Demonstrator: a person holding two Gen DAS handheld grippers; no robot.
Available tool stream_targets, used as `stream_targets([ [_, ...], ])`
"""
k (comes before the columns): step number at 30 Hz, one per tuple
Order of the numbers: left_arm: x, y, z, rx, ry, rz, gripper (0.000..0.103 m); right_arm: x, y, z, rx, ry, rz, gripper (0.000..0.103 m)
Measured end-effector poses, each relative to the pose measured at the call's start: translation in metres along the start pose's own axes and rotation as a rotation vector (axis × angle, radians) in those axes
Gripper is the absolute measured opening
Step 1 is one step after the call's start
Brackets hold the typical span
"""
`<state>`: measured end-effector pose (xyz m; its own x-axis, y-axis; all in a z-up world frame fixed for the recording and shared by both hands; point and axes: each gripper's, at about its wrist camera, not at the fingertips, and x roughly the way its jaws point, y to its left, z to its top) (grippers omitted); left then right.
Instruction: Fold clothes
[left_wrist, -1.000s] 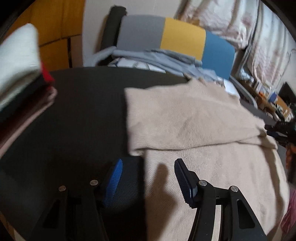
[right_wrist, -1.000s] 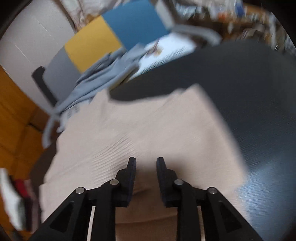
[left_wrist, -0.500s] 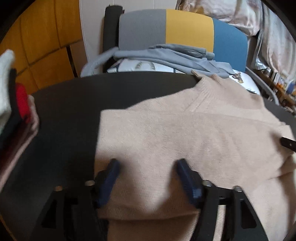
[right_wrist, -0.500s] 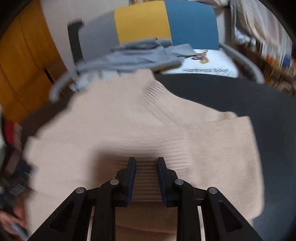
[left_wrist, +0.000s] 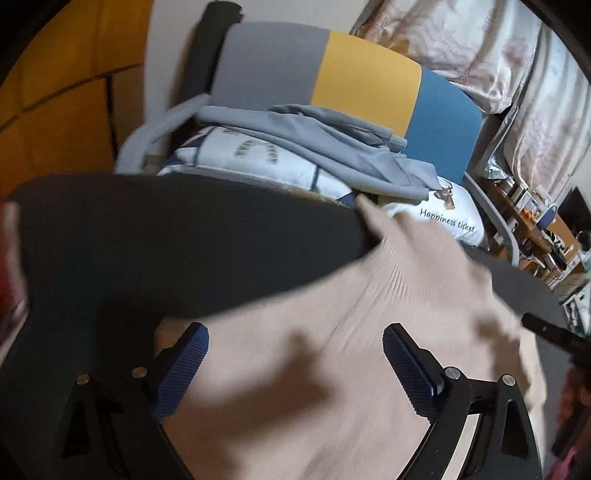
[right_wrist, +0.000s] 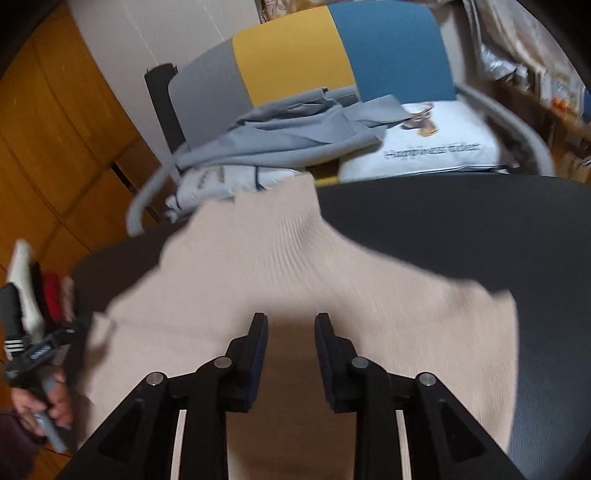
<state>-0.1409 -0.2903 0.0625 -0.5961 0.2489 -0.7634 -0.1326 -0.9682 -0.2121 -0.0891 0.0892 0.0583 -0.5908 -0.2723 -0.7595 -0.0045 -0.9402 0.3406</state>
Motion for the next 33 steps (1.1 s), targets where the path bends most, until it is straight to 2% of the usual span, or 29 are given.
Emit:
stream_targets([
  [5,0.063,-0.043,0.059,0.112,0.064,0.011,0.096,0.05,-0.009,0.069,0.032,0.025,-0.009,0.032],
  [8,0.099,-0.067,0.076,0.193,0.112,0.0,0.096,0.081,-0.016,0.098,0.059,0.044,0.025,0.038],
  [10,0.119,-0.073,0.083,0.215,0.14,0.011,0.096,0.101,-0.021,0.112,0.077,0.065,0.032,0.039],
  [13,0.145,-0.078,0.091,0.215,0.187,0.009,0.096,0.132,-0.022,0.126,0.063,0.109,0.014,0.039],
  [15,0.159,-0.077,0.096,0.18,0.224,-0.007,0.097,0.144,-0.014,0.131,0.008,0.123,0.0,0.039],
  [18,0.165,-0.076,0.103,0.125,0.198,-0.022,0.1,0.158,0.003,0.139,-0.083,0.138,-0.039,0.039],
  [21,0.172,-0.084,0.103,0.141,0.184,-0.007,0.1,0.166,0.017,0.141,-0.148,0.143,-0.089,0.039],
  [22,0.175,-0.088,0.102,0.166,0.182,0.008,0.099,0.168,0.021,0.141,-0.168,0.143,-0.103,0.027],
  [23,0.175,-0.094,0.1,0.199,0.173,0.032,0.09,0.168,0.025,0.141,-0.179,0.144,-0.098,0.014],
  [24,0.174,-0.097,0.098,0.22,0.162,0.037,0.078,0.168,0.028,0.139,-0.181,0.144,-0.089,0.01],
  [25,0.171,-0.1,0.098,0.234,0.157,0.013,0.068,0.166,0.031,0.137,-0.176,0.143,-0.082,0.011],
  [27,0.162,-0.103,0.1,0.232,0.172,-0.059,0.011,0.159,0.035,0.133,-0.176,0.126,-0.063,0.01],
  [29,0.153,-0.101,0.102,0.17,0.208,-0.115,0.01,0.145,0.038,0.131,-0.172,0.093,-0.038,0.01],
  [33,0.113,-0.093,0.102,0.095,0.143,-0.191,0.009,0.101,0.031,0.122,-0.092,0.021,0.048,0.01],
])
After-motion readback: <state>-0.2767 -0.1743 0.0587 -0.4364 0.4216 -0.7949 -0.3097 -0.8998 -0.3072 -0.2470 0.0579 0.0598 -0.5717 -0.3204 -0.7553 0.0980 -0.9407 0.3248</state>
